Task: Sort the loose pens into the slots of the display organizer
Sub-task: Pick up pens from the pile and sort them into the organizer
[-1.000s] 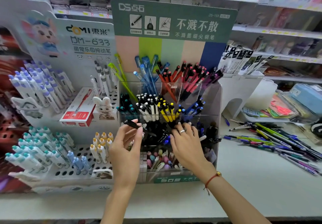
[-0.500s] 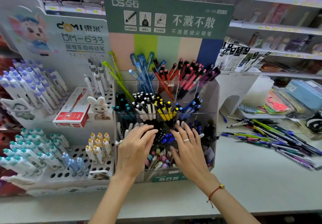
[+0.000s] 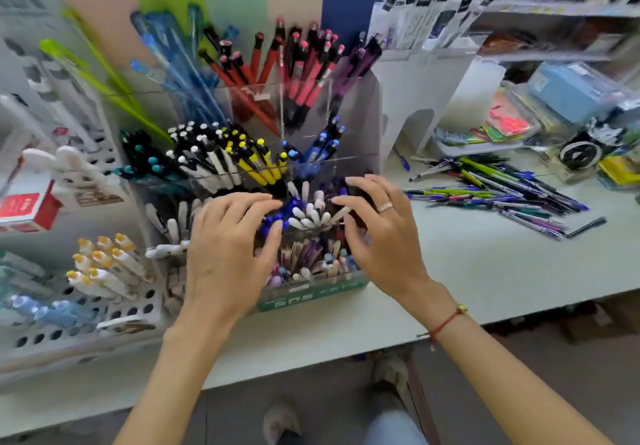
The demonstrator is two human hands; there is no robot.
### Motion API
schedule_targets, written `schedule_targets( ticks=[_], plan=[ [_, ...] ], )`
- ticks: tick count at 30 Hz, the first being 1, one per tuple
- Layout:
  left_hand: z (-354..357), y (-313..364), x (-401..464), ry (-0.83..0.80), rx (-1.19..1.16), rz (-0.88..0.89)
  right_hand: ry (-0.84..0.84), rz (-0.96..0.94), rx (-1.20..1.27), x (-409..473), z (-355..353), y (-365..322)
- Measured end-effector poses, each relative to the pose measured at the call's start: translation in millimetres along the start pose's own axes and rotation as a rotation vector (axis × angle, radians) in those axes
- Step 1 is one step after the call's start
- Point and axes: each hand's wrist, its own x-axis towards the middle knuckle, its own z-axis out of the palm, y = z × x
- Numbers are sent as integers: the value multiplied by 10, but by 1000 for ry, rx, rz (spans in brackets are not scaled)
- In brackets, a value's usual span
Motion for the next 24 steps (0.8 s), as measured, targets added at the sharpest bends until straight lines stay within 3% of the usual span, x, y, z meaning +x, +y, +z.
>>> schedule_targets(
  ticks=[3,10,15,21,24],
  plan=[
    [122,456,278,-20,-48,75,18,101,-46,-181,-230,498],
    [1156,1610,791,-232,-128,240,-241,381,-188,-741,-641,2015],
    [2193,2046,1042,-593,-32,68,-531,529,-230,-1065,-812,2997],
    [3332,1691,1196,-766,127,-120,-731,749,-404,-1196,-746,3893],
    [3610,1527,1254,-847,188,-198,-710,885,-450,-1219,-819,4228]
  ],
)
